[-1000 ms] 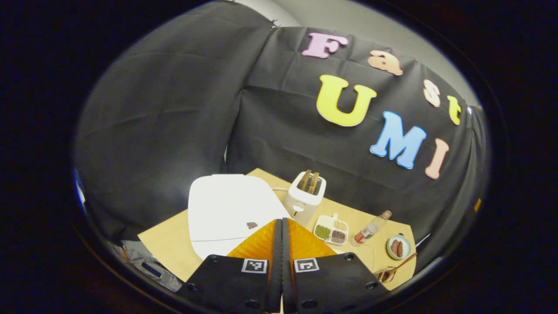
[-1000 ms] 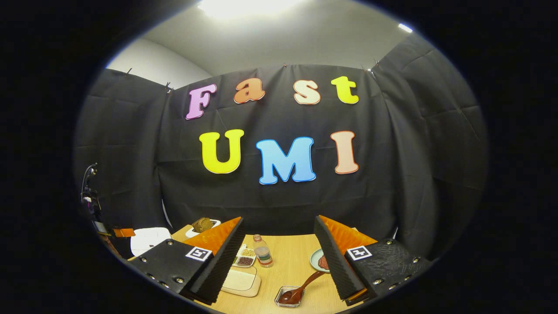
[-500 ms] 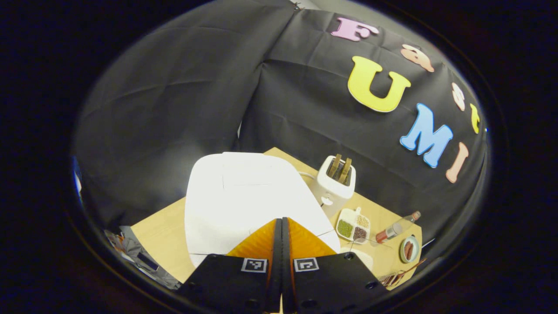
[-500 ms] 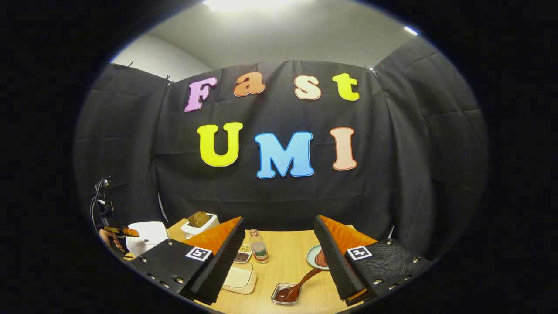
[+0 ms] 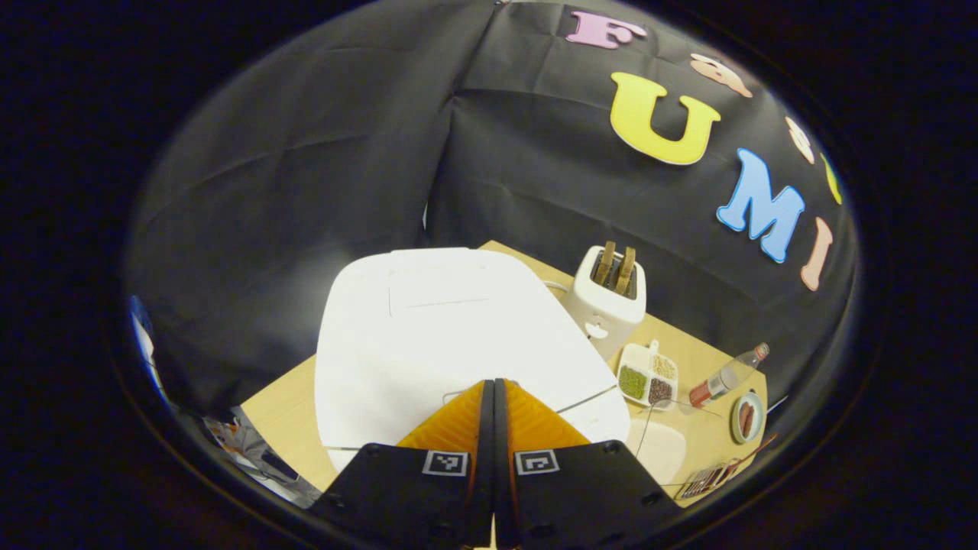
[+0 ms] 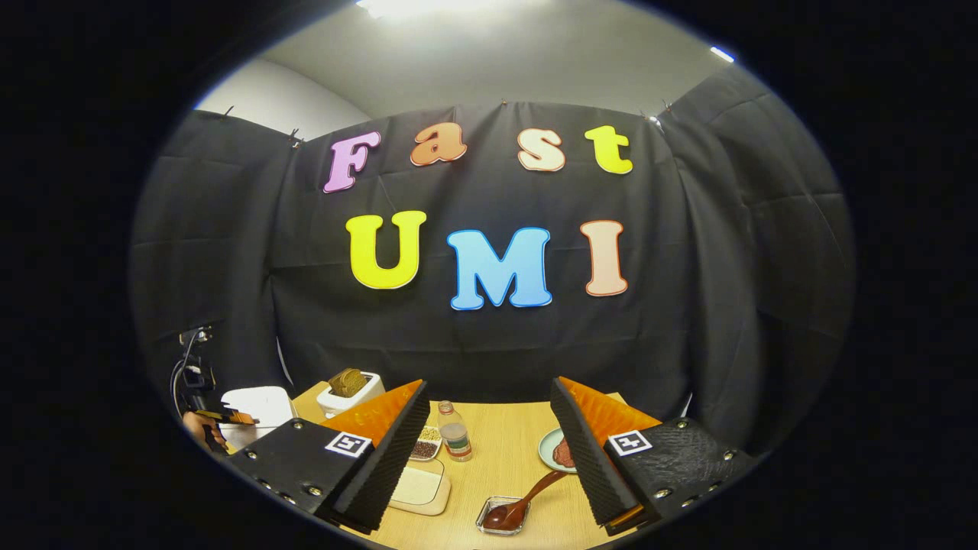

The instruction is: Close the left gripper, press the button to open the rice cooker; take a wooden spoon from the chopstick holder with the right hand, scoop a spoonful of rice and pour it into the rice cooker, then put the wooden spoon back into the chopstick holder.

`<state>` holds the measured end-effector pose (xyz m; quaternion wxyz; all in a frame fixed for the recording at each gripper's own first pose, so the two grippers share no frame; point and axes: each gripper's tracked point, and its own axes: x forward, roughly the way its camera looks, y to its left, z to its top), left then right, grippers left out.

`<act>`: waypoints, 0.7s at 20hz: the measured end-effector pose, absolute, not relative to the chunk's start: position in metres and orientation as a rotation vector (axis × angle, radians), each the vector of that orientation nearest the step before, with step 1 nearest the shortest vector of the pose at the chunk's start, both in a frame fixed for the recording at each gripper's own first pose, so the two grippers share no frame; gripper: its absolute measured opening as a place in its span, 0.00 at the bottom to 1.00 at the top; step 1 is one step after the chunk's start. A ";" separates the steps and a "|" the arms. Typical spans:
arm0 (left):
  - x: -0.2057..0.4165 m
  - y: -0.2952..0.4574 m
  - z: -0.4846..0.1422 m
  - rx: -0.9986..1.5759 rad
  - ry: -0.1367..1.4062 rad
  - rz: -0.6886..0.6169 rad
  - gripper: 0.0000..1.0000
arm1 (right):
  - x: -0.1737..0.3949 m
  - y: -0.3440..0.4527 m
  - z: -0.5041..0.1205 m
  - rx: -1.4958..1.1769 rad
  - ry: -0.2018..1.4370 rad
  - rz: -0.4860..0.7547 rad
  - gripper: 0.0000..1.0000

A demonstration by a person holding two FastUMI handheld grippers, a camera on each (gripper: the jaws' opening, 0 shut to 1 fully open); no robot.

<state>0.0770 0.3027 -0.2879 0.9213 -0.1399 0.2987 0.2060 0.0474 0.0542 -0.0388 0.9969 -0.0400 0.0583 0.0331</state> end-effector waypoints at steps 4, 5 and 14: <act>0.085 0.312 -0.239 -0.178 0.518 0.439 0.08 | 0.046 0.054 -0.037 -0.072 0.111 0.081 0.97; 0.086 0.315 -0.223 -0.167 0.491 0.447 0.09 | 0.046 0.053 -0.037 -0.065 0.111 0.082 0.97; 0.065 0.308 -0.065 -0.119 0.173 0.443 0.10 | 0.035 0.048 -0.028 -0.071 0.076 0.061 0.96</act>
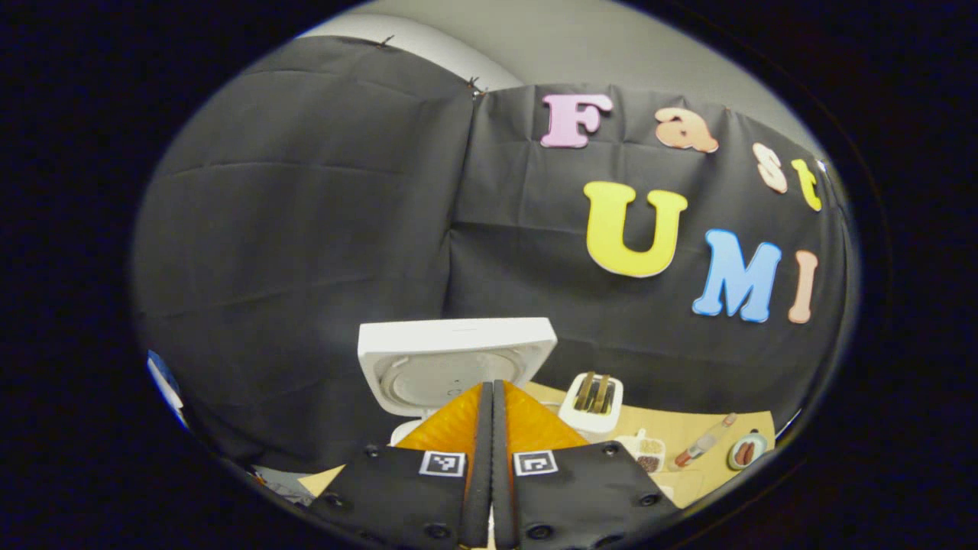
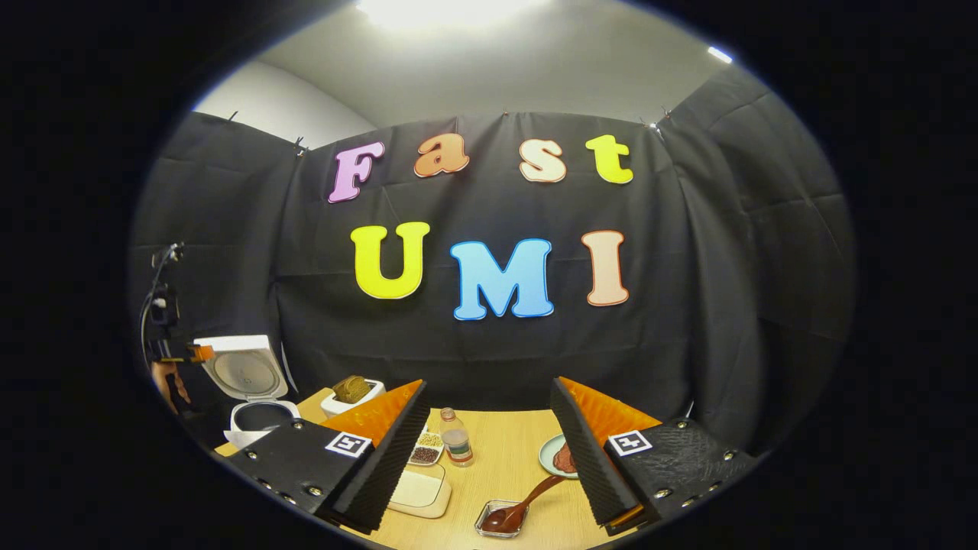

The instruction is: Close the left gripper, press the button to open the rice cooker; take a wooden spoon from the chopstick holder with the right hand, scoop a spoonful of rice and pour it into the rice cooker, then put the wooden spoon back into the chopstick holder.

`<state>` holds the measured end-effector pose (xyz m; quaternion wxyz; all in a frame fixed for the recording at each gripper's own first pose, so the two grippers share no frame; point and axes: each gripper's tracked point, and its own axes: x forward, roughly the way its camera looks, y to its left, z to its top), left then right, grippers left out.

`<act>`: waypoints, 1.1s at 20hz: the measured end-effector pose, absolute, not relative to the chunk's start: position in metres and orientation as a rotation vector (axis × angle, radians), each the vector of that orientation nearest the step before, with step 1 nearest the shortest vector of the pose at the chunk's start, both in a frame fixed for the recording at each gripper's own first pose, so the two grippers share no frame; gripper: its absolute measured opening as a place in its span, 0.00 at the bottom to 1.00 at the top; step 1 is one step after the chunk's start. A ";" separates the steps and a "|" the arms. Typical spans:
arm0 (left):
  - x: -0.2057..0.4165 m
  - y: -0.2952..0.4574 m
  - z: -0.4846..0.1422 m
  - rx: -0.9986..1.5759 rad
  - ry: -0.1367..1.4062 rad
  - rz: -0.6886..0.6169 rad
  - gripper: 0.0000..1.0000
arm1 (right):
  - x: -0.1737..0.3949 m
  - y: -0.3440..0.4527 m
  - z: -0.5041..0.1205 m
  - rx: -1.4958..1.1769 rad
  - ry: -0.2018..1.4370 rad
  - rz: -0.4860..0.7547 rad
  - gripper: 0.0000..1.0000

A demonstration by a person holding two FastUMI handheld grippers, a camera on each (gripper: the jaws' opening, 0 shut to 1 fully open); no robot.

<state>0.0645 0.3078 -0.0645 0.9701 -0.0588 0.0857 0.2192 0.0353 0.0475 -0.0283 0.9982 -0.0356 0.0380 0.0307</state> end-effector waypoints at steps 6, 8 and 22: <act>0.035 0.256 -0.021 -0.080 0.023 0.337 0.88 | 0.024 0.048 -0.037 -0.074 0.070 0.009 0.96; 0.027 0.229 -0.021 -0.076 0.004 0.261 0.87 | 0.021 0.050 -0.041 -0.079 0.071 -0.005 0.97; 0.033 0.114 -0.042 -0.043 -0.001 0.117 0.87 | 0.030 -0.031 -0.088 0.009 0.164 -0.141 0.97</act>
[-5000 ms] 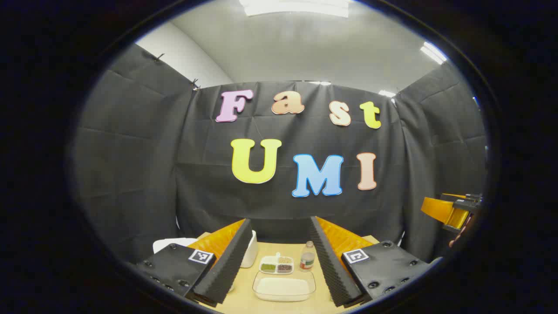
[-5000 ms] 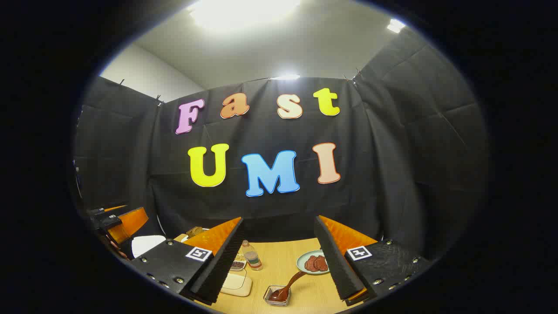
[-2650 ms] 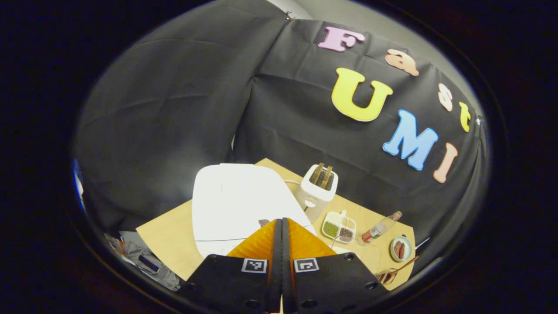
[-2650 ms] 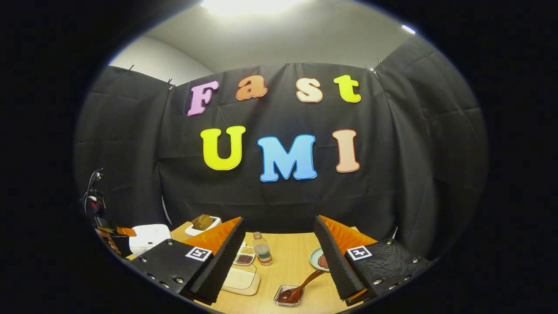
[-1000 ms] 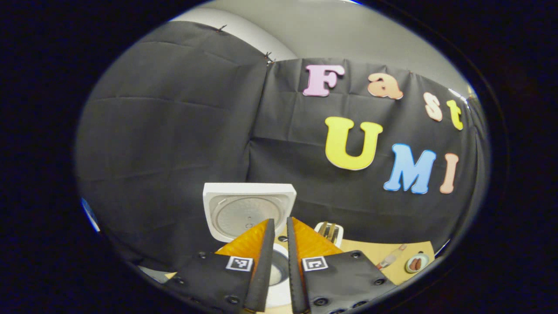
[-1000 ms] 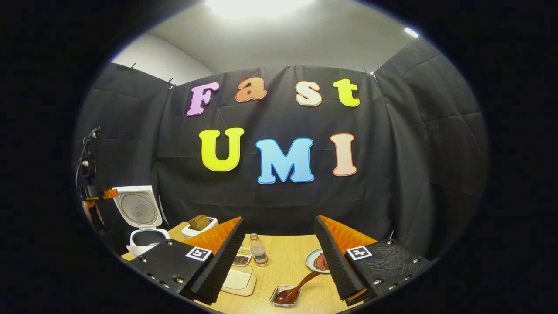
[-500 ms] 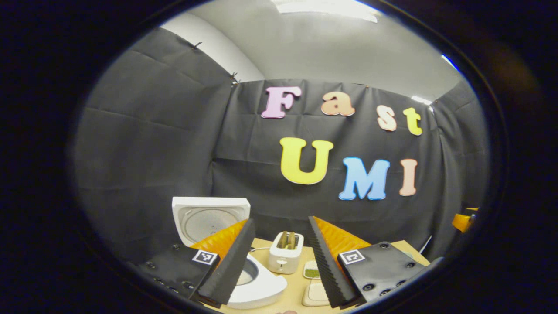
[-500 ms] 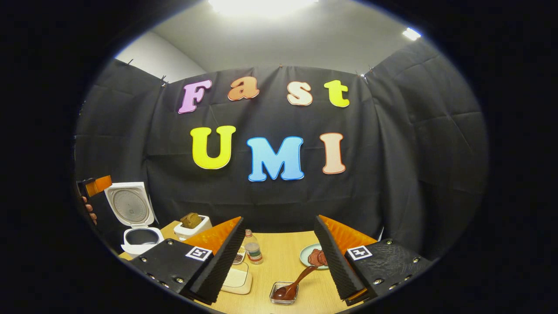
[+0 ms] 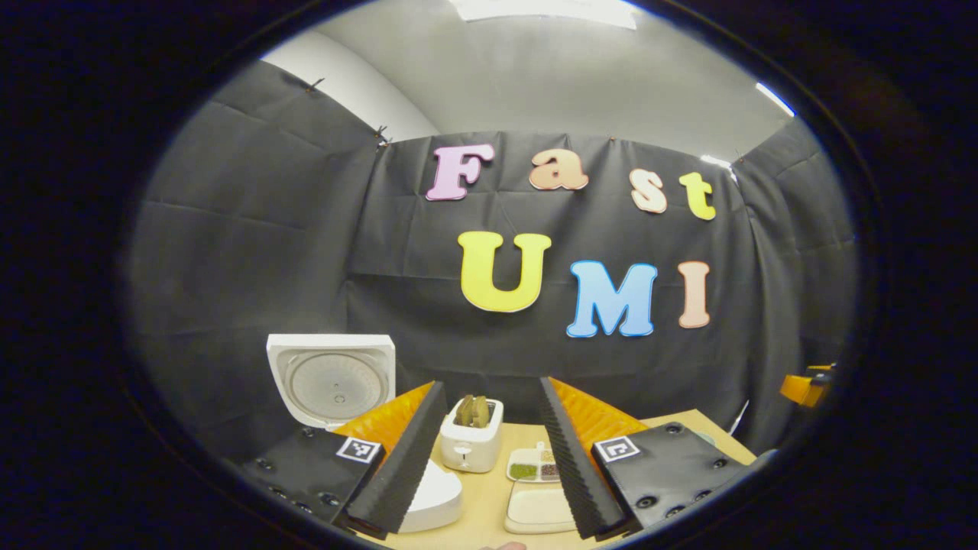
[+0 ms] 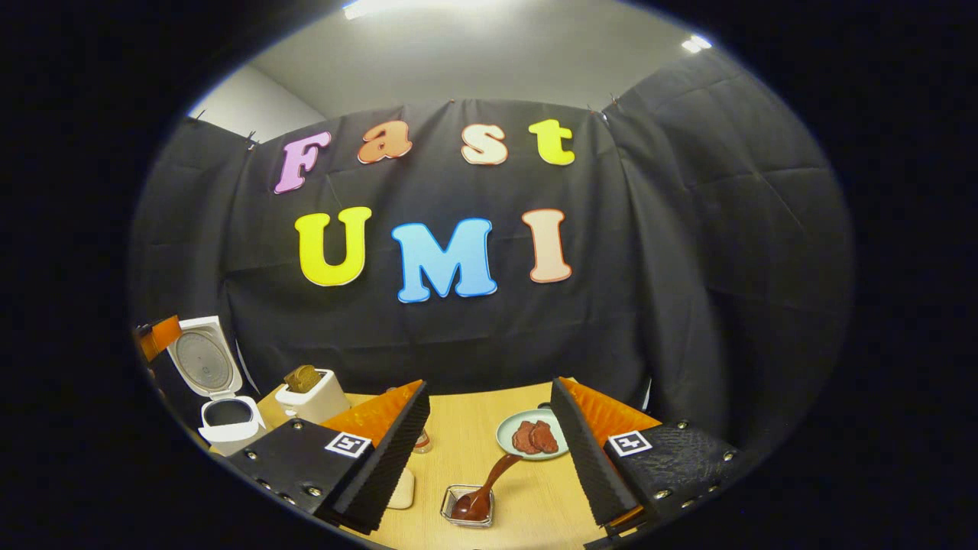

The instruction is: Close the left gripper, press the button to open the rice cooker; take a wooden spoon from the chopstick holder with the right hand, scoop a spoonful of rice and pour it into the rice cooker, then put the wooden spoon back into the chopstick holder.

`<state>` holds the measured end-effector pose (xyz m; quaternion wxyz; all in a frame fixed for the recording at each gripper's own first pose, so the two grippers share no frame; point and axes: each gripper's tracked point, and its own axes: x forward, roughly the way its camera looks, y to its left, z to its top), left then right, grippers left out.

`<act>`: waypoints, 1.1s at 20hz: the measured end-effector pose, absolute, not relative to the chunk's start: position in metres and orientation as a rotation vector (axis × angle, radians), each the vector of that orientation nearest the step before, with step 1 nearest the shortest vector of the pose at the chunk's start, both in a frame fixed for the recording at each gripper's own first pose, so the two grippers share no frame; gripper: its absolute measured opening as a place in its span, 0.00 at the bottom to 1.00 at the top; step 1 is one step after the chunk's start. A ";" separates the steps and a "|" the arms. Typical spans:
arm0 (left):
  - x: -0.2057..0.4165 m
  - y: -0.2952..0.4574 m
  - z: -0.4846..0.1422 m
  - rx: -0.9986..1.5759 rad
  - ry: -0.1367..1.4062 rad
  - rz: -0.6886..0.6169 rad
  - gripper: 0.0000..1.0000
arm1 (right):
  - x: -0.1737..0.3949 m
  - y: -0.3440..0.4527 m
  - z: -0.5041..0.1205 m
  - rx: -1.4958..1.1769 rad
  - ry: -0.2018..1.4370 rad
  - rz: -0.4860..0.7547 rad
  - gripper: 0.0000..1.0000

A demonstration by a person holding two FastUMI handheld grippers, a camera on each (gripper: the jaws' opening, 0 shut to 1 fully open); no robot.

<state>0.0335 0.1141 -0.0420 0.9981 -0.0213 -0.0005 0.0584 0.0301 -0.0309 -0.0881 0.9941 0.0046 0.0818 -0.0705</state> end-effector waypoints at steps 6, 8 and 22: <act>0.035 0.074 -0.075 -0.017 0.085 0.116 0.87 | 0.063 -0.052 -0.143 0.034 0.268 -0.085 0.97; 0.031 0.059 -0.088 -0.038 0.128 0.110 0.88 | 0.077 -0.050 -0.161 0.039 0.288 -0.051 0.97; 0.017 0.018 -0.064 -0.032 0.041 0.121 0.87 | 0.123 -0.069 -0.291 0.117 0.495 -0.017 0.97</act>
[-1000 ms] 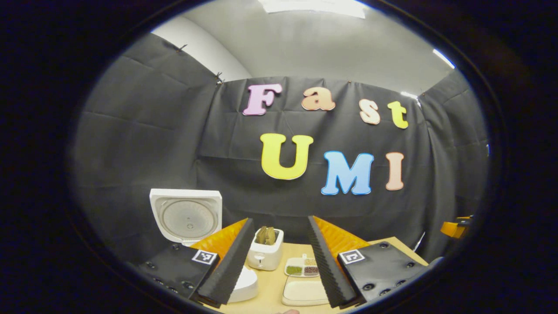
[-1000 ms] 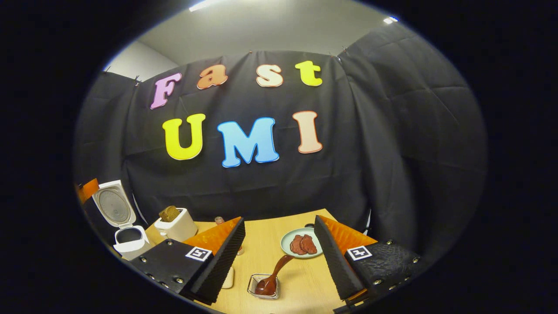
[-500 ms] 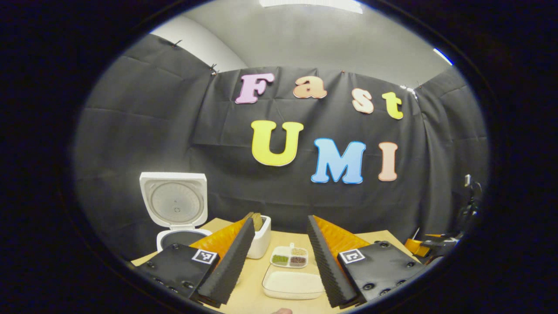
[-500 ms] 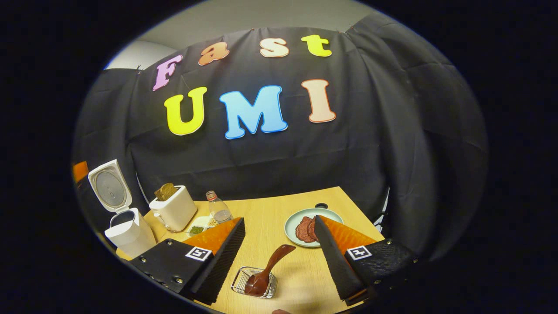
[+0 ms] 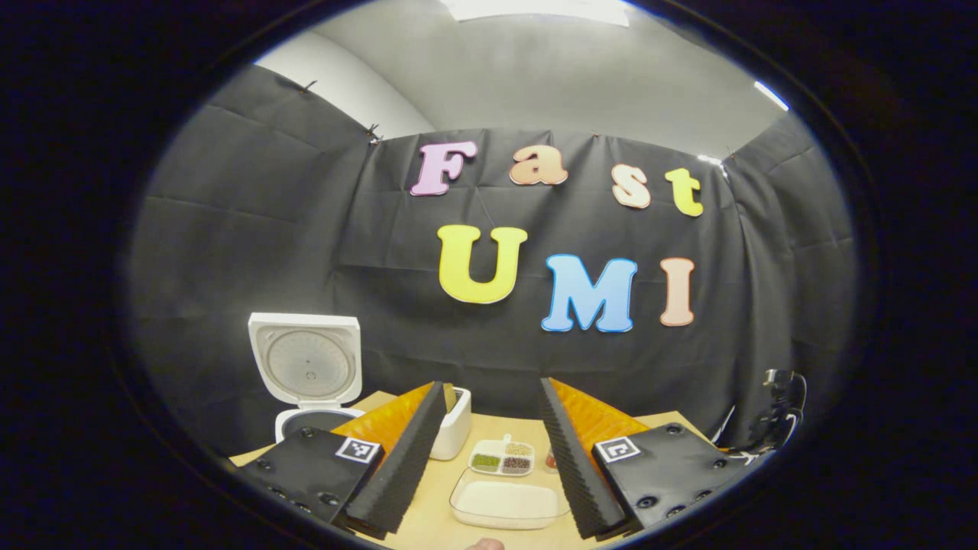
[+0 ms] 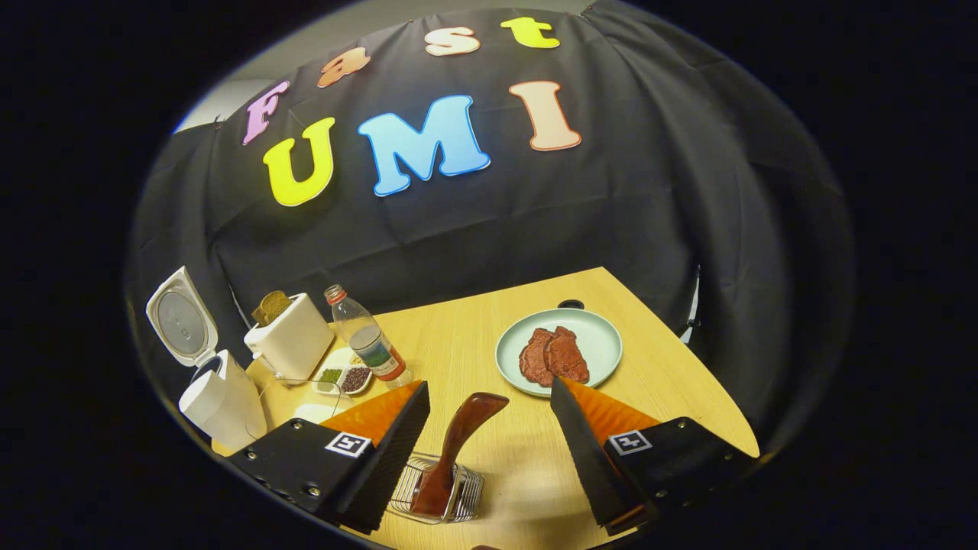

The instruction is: Close the left gripper, press the button to open the rice cooker; take a wooden spoon from the chopstick holder with the right hand, scoop a spoonful of rice and pour it into the rice cooker, then put the wooden spoon back into the chopstick holder.

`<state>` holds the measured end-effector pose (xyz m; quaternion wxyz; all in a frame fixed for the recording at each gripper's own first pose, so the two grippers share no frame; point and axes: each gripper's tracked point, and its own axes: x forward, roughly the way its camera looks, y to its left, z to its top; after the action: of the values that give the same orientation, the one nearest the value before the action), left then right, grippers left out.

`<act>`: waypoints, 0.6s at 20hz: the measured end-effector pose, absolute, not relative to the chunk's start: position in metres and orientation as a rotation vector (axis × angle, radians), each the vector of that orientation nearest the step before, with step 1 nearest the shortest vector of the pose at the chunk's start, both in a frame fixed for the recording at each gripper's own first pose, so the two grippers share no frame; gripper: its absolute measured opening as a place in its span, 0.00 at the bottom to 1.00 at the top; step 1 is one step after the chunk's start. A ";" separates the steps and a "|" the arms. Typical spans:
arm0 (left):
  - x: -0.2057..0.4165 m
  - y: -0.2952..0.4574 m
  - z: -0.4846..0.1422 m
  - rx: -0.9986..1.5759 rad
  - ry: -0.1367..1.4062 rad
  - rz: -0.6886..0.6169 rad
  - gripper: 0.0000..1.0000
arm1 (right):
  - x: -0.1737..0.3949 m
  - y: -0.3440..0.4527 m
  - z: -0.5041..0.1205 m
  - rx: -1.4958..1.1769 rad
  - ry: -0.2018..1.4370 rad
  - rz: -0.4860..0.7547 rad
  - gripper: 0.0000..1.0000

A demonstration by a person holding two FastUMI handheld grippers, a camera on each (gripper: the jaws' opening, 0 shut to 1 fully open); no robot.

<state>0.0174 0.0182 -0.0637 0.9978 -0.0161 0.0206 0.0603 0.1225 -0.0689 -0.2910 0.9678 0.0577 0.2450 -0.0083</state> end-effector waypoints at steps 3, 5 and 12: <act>0.023 0.010 -0.070 0.008 0.060 0.116 0.89 | 0.131 -0.064 -0.311 0.142 0.533 -0.001 0.95; 0.026 0.005 -0.071 0.032 0.066 0.107 0.89 | 0.137 -0.061 -0.324 0.174 0.564 0.000 0.91; 0.035 0.005 -0.070 0.007 0.061 0.024 0.87 | 0.139 -0.041 -0.340 0.274 0.654 0.032 0.42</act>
<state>0.0349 0.0048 -0.0704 0.9995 0.0034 0.0305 0.0119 0.1390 -0.0407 -0.3402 0.9377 0.1341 0.3203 0.0157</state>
